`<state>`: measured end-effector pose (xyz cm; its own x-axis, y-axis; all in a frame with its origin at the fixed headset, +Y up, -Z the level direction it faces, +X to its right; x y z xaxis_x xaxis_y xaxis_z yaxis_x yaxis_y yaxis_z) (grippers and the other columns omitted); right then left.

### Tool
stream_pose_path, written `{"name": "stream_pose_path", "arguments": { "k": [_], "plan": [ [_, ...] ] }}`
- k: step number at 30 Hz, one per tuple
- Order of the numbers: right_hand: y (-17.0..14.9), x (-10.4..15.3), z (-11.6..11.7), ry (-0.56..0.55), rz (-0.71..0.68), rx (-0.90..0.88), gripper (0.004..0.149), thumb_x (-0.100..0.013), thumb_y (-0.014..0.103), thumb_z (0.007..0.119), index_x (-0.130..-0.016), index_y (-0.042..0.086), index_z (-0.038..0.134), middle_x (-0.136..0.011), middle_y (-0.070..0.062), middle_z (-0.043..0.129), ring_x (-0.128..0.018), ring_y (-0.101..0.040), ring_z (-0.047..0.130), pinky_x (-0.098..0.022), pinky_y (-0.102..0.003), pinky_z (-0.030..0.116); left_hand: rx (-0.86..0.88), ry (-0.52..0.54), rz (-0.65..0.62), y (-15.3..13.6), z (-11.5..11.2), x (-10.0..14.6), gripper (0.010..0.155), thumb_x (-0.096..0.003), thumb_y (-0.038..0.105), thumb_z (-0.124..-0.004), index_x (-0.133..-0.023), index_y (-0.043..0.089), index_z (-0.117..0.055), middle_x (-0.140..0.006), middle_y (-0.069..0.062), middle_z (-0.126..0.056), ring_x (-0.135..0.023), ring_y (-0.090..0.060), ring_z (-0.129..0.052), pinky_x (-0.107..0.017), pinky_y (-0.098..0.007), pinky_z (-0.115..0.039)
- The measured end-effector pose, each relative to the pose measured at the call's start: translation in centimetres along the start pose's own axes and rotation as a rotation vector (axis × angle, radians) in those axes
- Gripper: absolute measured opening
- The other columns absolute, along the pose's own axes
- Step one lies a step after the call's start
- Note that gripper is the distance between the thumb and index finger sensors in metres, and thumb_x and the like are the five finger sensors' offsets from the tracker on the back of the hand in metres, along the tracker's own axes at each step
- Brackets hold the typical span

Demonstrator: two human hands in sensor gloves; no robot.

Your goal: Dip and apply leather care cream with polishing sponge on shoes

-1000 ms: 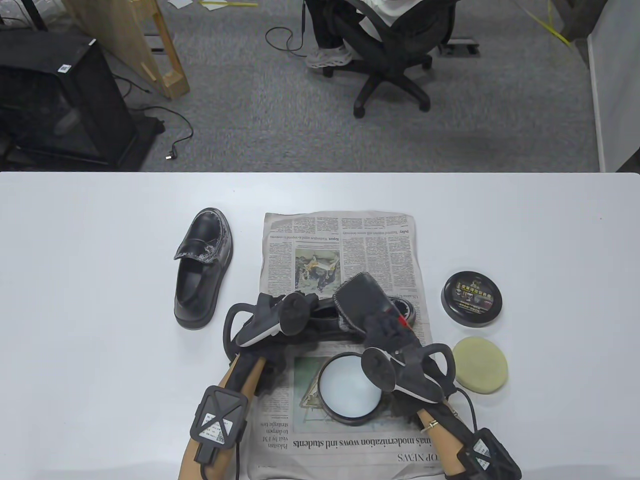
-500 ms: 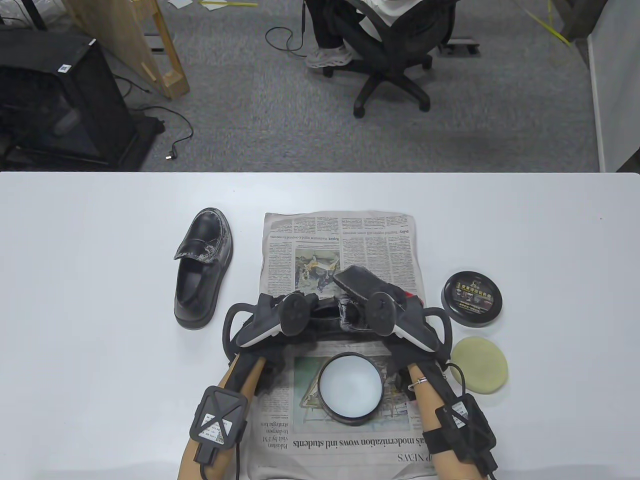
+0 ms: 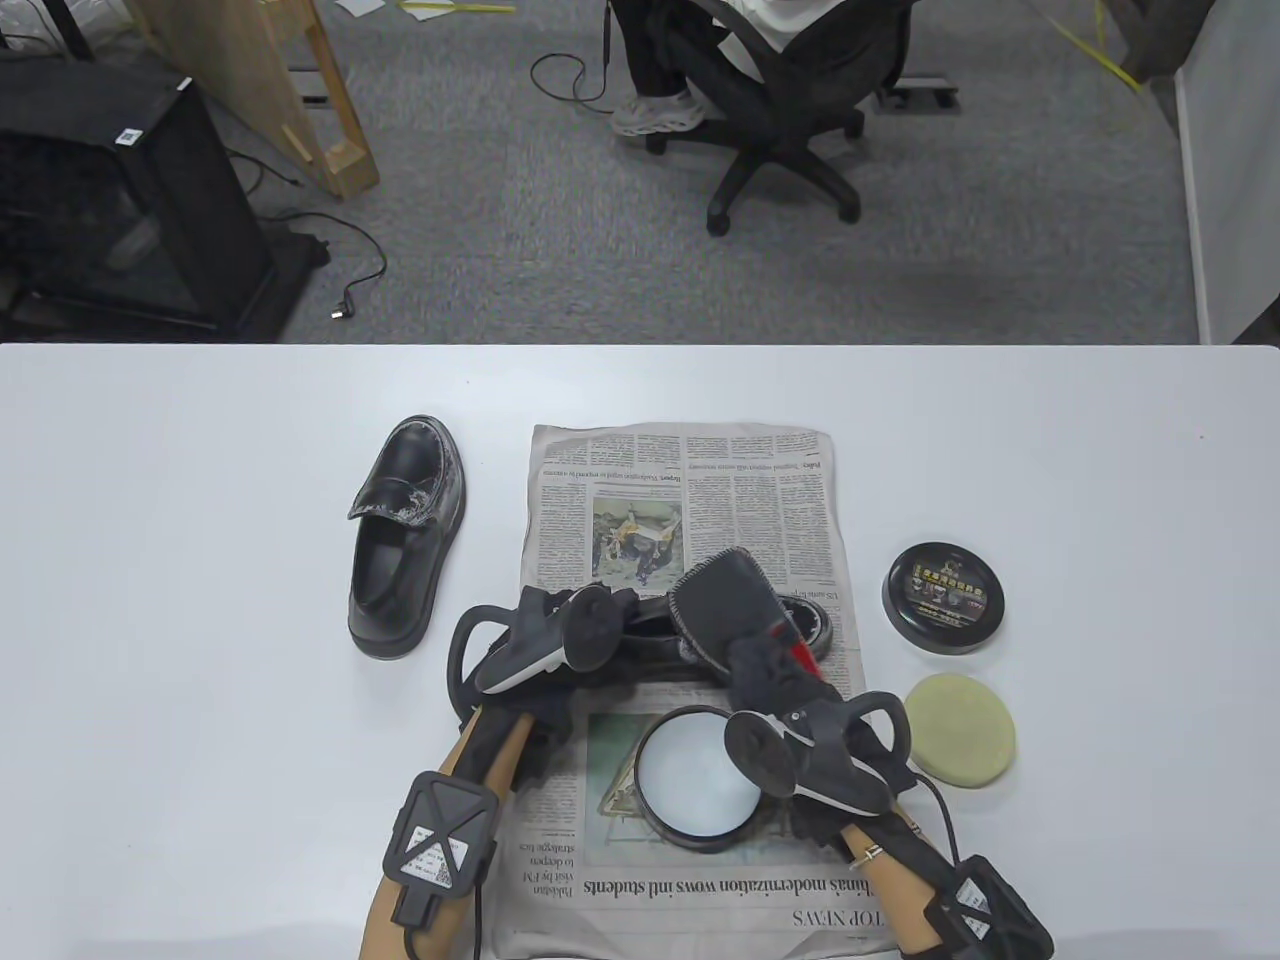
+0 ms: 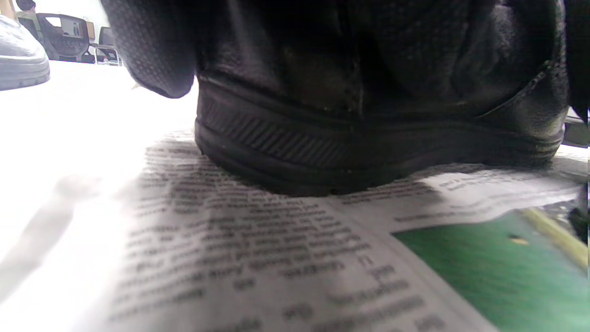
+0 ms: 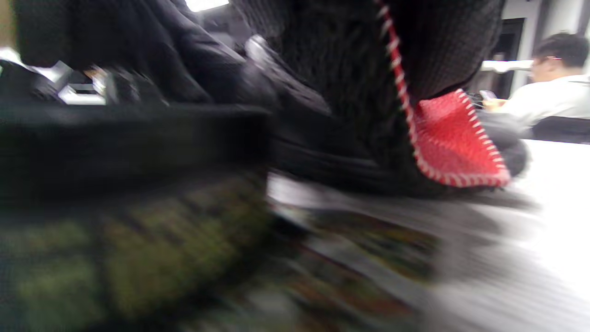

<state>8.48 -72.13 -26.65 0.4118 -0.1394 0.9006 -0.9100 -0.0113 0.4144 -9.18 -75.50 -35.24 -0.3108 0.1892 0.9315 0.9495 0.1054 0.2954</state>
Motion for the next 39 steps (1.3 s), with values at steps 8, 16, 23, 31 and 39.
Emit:
{"name": "stream_pose_path", "arguments": {
  "k": [8,16,23,31,39],
  "plan": [
    [-1.0,-5.2,0.1,0.127,0.102,-0.170,0.049,-0.065,0.034,0.051,-0.111,0.016,0.053,-0.112,-0.015,0.062,-0.099,-0.042,0.070,-0.069,-0.057,0.063,-0.006,0.005,-0.001,0.0,0.1,0.0,0.077,-0.0374,0.055,-0.086,-0.108,0.037,-0.060,-0.117,-0.002,-0.073,-0.103,-0.032,-0.077,-0.072,-0.052,-0.073],
    [-6.9,-4.1,2.4,0.244,0.292,-0.014,0.050,-0.065,0.034,0.051,-0.111,0.017,0.052,-0.114,-0.013,0.057,-0.103,-0.042,0.060,-0.071,-0.053,0.059,0.002,0.005,0.011,-0.2,0.1,0.0,0.077,-0.0386,0.057,-0.084,-0.108,0.037,-0.060,-0.116,-0.004,-0.074,-0.101,-0.033,-0.079,-0.070,-0.051,-0.074],
    [-4.3,-0.2,1.9,0.104,0.157,0.222,0.050,-0.064,0.034,0.054,-0.109,0.012,0.055,-0.108,-0.018,0.063,-0.093,-0.041,0.076,-0.066,-0.046,0.072,0.007,0.007,0.010,-0.1,0.1,-0.1,0.076,-0.0382,0.056,-0.085,-0.108,0.037,-0.061,-0.116,-0.004,-0.075,-0.101,-0.034,-0.079,-0.071,-0.052,-0.074],
    [0.8,-1.0,-0.4,0.012,-0.003,-0.004,0.051,-0.064,0.034,0.054,-0.109,0.012,0.055,-0.107,-0.017,0.065,-0.093,-0.040,0.077,-0.068,-0.046,0.072,0.007,0.005,-0.003,0.0,0.1,-0.1,0.077,-0.0376,0.056,-0.085,-0.108,0.037,-0.060,-0.117,-0.003,-0.073,-0.103,-0.033,-0.077,-0.072,-0.053,-0.073],
    [-2.1,-5.1,1.1,0.157,0.139,-0.078,0.050,-0.064,0.034,0.050,-0.111,0.017,0.049,-0.113,-0.013,0.059,-0.100,-0.042,0.068,-0.069,-0.057,0.065,0.030,0.009,-0.008,-0.1,0.0,0.0,0.078,-0.0378,0.056,-0.085,-0.109,0.037,-0.060,-0.117,-0.003,-0.072,-0.103,-0.033,-0.076,-0.072,-0.053,-0.072]
  ]
}}
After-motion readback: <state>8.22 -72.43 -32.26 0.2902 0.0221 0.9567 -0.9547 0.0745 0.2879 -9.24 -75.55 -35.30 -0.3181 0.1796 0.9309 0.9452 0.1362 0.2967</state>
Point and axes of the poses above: the tracker on the back of each hand, its own y axis roughly to the thumb side, its own x axis roughly from the fingertips to the wrist, z = x × y, the point moved 4 cm from there along -x, roughly from the wrist to the fingertips
